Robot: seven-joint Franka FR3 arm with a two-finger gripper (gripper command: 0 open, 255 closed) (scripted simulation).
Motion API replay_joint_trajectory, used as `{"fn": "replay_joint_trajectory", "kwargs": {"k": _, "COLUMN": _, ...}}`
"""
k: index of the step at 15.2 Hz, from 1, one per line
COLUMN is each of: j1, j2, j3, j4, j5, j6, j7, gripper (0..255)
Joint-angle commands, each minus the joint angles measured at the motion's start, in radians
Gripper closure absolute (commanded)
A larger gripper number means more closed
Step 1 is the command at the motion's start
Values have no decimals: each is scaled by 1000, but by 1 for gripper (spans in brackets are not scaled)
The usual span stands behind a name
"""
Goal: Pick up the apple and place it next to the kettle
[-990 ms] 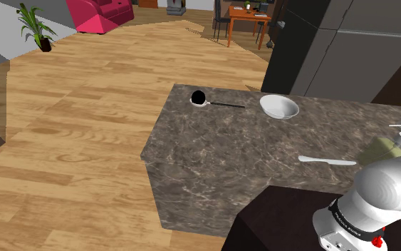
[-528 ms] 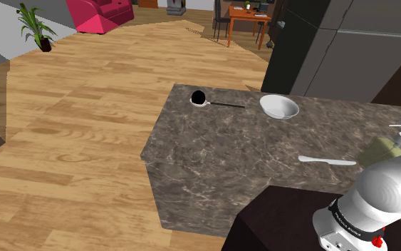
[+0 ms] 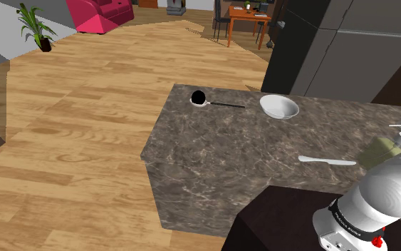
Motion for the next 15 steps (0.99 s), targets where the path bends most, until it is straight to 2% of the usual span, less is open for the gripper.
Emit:
{"fn": "replay_joint_trajectory", "kwargs": {"k": 1, "j1": -6, "j2": -10, "j3": -5, "j4": -27, "j5": -8, "j6": 20, "j7": 6, "gripper": 255}}
{"fn": "replay_joint_trajectory", "kwargs": {"k": 15, "j1": -62, "j2": -84, "j3": -36, "j4": -231, "j5": -70, "j6": 162, "j7": 62, "gripper": 255}}
